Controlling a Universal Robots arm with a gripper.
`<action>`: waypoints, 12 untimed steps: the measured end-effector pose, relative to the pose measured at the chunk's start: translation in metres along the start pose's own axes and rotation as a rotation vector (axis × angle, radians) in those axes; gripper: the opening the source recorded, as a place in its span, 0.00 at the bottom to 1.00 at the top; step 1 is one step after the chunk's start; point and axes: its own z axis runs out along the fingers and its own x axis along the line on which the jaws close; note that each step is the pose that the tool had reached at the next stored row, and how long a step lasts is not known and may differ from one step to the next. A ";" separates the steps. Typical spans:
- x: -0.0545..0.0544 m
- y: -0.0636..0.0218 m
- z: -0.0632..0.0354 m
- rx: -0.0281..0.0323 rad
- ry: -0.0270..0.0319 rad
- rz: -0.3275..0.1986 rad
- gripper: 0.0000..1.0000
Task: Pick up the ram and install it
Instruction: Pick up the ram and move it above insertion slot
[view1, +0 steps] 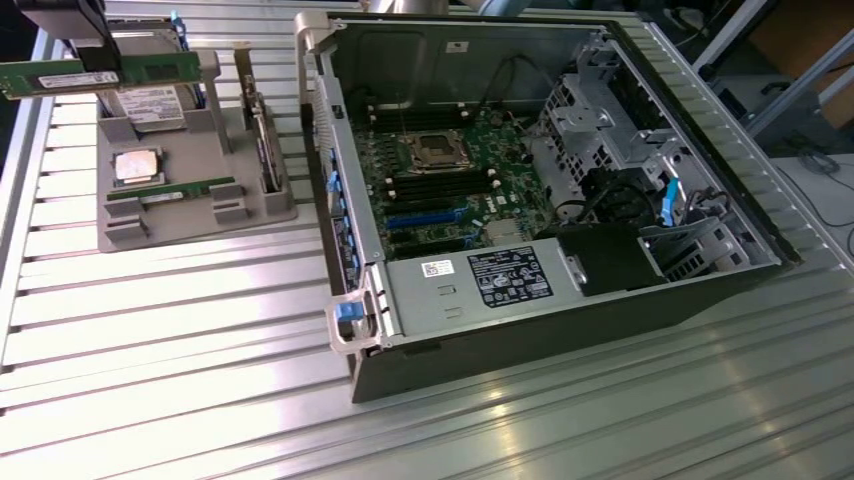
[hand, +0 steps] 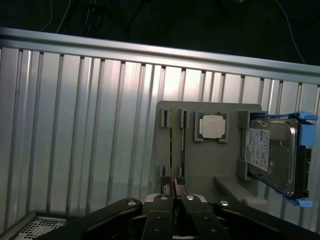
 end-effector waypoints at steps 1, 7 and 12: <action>0.000 0.0000 -0.0003 0.0001 0.0000 0.000 0.12; 0.000 -0.0004 -0.0005 -0.0002 0.0001 0.000 0.12; 0.001 -0.0094 -0.0008 0.0000 0.0000 0.000 0.12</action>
